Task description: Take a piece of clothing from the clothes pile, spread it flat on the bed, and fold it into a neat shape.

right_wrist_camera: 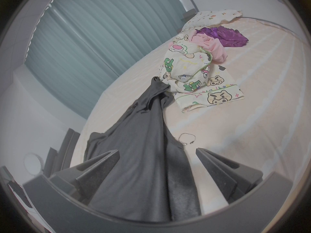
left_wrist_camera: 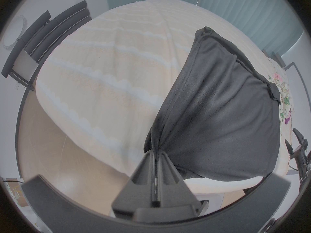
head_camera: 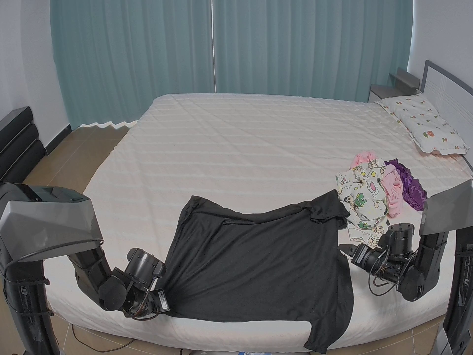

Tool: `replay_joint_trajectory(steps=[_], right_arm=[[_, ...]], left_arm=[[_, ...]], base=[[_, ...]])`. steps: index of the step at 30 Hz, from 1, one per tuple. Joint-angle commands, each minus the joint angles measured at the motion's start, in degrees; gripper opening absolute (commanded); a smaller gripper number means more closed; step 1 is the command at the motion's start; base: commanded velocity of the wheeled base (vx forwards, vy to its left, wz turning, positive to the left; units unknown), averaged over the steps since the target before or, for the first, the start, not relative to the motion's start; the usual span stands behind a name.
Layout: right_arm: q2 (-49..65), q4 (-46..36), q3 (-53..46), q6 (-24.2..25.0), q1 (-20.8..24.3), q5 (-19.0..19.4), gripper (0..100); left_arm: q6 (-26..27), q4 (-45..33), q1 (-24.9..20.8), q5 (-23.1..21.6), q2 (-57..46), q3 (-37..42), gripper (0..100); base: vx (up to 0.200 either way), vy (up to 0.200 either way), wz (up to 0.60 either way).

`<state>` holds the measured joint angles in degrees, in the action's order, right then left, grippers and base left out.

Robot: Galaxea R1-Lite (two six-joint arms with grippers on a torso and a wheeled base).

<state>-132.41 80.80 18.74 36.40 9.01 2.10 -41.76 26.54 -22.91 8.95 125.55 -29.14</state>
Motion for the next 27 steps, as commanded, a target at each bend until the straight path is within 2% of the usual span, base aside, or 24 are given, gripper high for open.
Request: replay_joint_trajectory(steps=[1, 5, 9, 18, 19, 27], right_arm=[[-5.05, -0.12, -0.72, -3.00, -1.19, 0.36, 100], [-7.68, 0.15, -0.72, -5.11, -2.15, 0.80, 100], [-7.86, 0.06, -1.42, -5.20, -2.24, 4.14, 100], [-9.00, -0.03, -0.72, -6.78, -1.45, 5.11, 100], [-9.00, -0.03, -0.63, -6.96, -1.45, 5.11, 0], [-8.47, -2.58, -0.28, -7.84, -1.45, 5.02, 0]], left_arm=[[0.37, -1.84, 2.08, 0.02, -1.36, 1.36, 0], [0.28, -2.46, 2.78, -0.16, -1.27, 1.36, 0], [0.37, -2.63, 3.39, -0.16, -1.54, 1.45, 0], [1.42, -4.04, 5.59, -0.07, -1.63, 0.92, 0], [1.42, -4.04, 5.59, -0.07, -1.63, 0.92, 0], [1.69, -5.01, 6.38, -0.07, -1.89, 0.83, 0]], base=[[0.000, 0.000, 0.00], [0.000, 0.000, 0.00], [0.000, 0.000, 0.00], [0.000, 0.000, 0.00], [0.000, 0.000, 0.00], [0.000, 0.000, 0.00]])
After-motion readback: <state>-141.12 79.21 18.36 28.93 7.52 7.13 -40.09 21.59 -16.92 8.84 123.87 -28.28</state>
